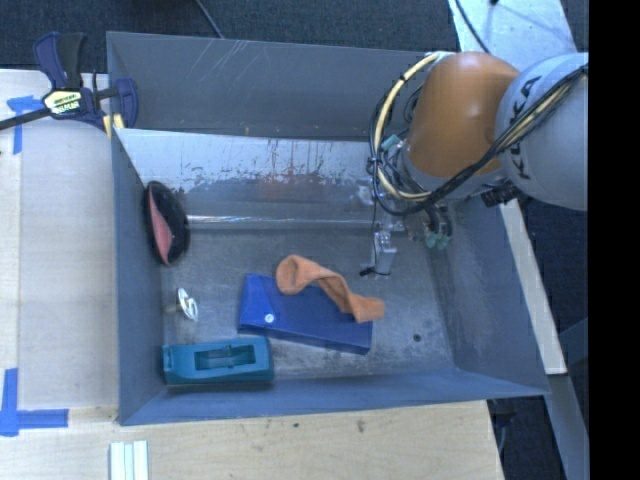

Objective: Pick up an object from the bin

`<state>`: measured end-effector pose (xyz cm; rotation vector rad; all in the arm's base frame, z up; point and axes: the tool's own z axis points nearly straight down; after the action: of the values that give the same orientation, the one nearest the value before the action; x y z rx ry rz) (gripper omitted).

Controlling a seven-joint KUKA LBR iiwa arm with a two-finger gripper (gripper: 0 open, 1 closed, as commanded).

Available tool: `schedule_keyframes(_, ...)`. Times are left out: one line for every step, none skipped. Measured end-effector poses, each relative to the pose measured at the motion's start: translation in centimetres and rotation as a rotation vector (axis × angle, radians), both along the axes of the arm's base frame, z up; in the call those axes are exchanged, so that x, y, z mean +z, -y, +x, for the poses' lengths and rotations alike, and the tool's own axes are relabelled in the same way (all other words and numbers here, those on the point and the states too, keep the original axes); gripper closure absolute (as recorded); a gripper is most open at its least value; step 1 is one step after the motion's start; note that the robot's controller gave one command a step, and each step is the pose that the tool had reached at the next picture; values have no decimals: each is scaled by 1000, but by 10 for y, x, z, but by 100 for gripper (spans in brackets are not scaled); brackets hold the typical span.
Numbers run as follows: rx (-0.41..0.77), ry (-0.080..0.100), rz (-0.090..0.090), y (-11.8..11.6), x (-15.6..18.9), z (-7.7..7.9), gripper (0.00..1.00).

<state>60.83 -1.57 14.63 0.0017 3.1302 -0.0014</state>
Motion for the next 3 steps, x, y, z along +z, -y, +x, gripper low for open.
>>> schedule_keyframes(69,-8,0,-19,-46,2,0)
schedule_keyframes(-57,-6,1,-29,-74,-33,100)
schedule_keyframes(-57,-4,0,-29,-74,-33,0)
